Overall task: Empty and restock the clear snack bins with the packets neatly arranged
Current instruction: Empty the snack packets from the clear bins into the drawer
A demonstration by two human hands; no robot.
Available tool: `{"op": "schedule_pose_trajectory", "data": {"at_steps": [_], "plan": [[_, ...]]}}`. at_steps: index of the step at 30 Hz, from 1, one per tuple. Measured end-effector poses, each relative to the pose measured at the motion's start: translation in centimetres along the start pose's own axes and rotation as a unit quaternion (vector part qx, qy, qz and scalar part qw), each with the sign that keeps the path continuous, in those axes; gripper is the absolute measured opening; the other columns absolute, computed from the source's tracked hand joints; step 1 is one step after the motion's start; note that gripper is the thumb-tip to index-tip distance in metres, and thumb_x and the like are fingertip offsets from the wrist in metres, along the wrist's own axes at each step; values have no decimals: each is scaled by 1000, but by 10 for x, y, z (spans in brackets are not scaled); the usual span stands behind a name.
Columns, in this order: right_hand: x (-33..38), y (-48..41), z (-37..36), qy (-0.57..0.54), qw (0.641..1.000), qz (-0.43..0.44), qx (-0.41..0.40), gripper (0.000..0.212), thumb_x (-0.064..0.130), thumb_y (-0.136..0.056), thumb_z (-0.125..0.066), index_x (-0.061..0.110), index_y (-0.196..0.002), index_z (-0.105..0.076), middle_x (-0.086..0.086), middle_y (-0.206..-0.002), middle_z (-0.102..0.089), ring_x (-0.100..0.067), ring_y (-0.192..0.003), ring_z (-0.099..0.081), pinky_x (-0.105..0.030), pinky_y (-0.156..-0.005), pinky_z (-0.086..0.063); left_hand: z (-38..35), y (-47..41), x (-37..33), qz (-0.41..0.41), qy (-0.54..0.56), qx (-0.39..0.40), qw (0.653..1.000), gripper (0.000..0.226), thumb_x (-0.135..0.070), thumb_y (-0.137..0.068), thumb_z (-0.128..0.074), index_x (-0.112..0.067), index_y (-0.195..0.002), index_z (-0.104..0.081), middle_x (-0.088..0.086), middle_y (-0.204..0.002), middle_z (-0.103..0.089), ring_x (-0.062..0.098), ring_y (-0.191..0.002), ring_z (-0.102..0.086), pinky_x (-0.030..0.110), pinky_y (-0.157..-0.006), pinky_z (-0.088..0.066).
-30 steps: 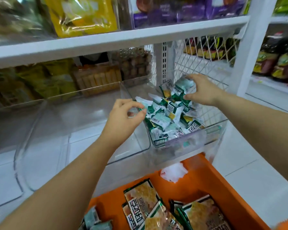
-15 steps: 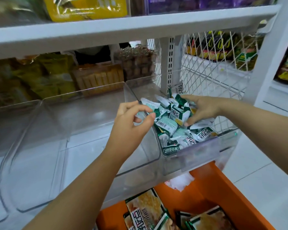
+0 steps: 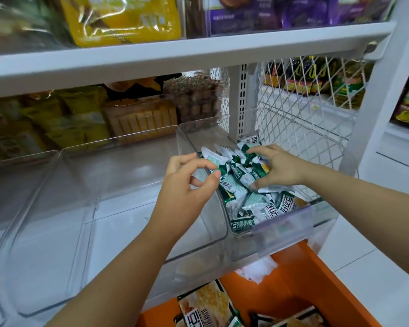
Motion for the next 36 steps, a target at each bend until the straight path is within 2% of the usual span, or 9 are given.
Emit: {"op": "schedule_pose_trajectory", "data": {"at_steps": [7,10,14,17,20,25,29,32,36], "plan": [[1,0,0,-27,999,3,-46,71,18,-75,-79,30,-133,-42,-11,-137,-34,-29,-122,-44,-30,-98,-34,-1,1,-1,-1,-5,-8,1000,6,-35,-86,-62,-41,-88,-64,-16,-118,-43,-3,-79,-56,-2,-73,-35],[9,11,7,-90,994,20,-61,60,15,-77,-77,28,-127,-47,-11,-141,-37,-22,-112,-53,-26,-93,-36,-1,2,0,-2,-2,-7,1000,6,-33,-88,-62,-38,-89,-65,-14,-119,-43,-13,-82,-53,-3,-72,-35],[34,42,30,-169,978,47,-110,59,13,-78,-76,28,-127,-47,-5,-143,-40,-17,-133,-38,-18,-98,-25,1,3,-3,2,-5,-5,1000,8,-32,-89,-62,-40,-92,-64,-10,-124,-43,-6,-75,-55,-1,-69,-37],[60,84,50,-212,966,64,-134,58,15,-80,-75,30,-128,-47,11,-128,-42,-4,-122,-37,-17,-91,-29,7,7,-11,15,-48,22,998,19,-37,-92,-58,-38,-110,-62,-10,-134,-39,-1,-83,-56,0,-71,-36],[85,129,59,-231,961,92,-124,57,20,-77,-77,38,-122,-48,26,-116,-46,3,-108,-49,-20,-87,-44,20,27,-21,3,-115,45,992,36,-37,-94,-56,-33,-129,-55,-8,-142,-35,8,-101,-54,17,-84,-39],[119,190,34,-202,972,120,-20,58,36,-74,-79,51,-118,-46,20,-127,-46,2,-102,-56,-26,-86,-46,69,96,-29,-30,-220,35,974,27,-31,-94,-56,-34,-121,-60,-14,-132,-44,6,-107,-52,28,-88,-44],[157,219,-9,-193,966,149,86,59,45,-70,-80,56,-116,-46,37,-122,-44,5,-115,-46,-29,-95,-38,129,169,-18,-34,-275,48,960,21,-26,-92,-59,-32,-112,-63,-16,-110,-54,3,-94,-55,30,-82,-46],[191,227,-53,-176,956,158,176,58,44,-68,-77,57,-115,-46,39,-126,-40,9,-119,-41,-21,-97,-34,178,224,0,36,-330,92,939,21,-29,-92,-58,-33,-113,-62,-16,-109,-57,3,-92,-57,28,-79,-46],[248,220,-130,-147,933,178,276,55,26,-79,-77,49,-117,-45,31,-128,-42,16,-116,-41,-6,-93,-32,244,284,27,148,-371,95,912,23,-35,-94,-55,-31,-116,-61,-15,-104,-54,8,-95,-57,25,-78,-45]]}}
Point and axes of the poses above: each hand's wrist, its own y-axis away from the middle knuckle, its own z-axis out of the back of the hand, x = y × z, the point moved 1 cm from there along -y, towards the middle knuckle
